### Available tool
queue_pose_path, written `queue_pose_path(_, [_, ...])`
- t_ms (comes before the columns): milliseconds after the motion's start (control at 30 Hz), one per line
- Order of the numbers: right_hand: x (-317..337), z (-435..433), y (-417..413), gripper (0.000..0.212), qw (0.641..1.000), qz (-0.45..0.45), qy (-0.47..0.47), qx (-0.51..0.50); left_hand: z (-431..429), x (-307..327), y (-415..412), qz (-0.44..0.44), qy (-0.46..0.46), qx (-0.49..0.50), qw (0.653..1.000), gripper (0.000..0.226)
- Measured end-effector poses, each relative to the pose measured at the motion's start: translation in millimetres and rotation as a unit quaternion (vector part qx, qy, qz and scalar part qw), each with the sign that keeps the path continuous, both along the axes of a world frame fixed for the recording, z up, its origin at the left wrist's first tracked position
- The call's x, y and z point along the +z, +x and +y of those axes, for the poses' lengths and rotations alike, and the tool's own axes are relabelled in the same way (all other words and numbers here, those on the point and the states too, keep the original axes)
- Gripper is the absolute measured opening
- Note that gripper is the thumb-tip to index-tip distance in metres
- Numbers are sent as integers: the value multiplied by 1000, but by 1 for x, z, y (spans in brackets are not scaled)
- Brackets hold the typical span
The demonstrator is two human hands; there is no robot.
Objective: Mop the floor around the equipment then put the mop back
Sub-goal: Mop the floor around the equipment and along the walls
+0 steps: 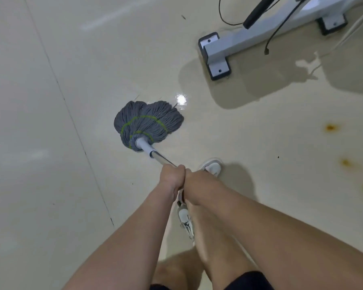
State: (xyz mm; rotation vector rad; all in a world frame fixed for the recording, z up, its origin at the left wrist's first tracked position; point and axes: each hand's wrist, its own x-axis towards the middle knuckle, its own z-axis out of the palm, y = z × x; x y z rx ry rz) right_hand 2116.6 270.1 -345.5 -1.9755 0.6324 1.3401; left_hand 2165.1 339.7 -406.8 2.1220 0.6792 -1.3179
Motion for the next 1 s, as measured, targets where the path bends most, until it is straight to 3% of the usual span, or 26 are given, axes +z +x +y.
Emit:
queue_pose_path(133, [1,42,-11,42,998,-10,0,54,50,-1,-20,13,-8,94,996,5])
queue_pose_path(300, [-2,40,-66,34,991,-28,-17,126,57,1,-70,54,-32,62,996,13])
queue_pose_path(400, [10,7,-104,31,998,10,-20,65,20,9,-107,61,-35,15,997,44])
queue_pose_path(567, [30,-22,-143,30,995,34,-66,-65,-19,33,-129,118,-67,-15,991,63])
queue_pose_path(667, [23,-19,-118,28,993,30,-46,-101,-17,35,-107,76,-50,-16,996,57])
queue_pose_path(800, [11,-12,-54,27,997,-50,-50,-28,-8,19,-47,25,-54,20,998,43])
queue_pose_path(933, [-12,-3,42,19,995,-88,-46,-2,5,-11,50,-24,-46,32,998,44])
queue_pose_path(1000, [-24,5,96,21,996,-70,-7,-48,14,-26,107,-45,-41,23,998,51])
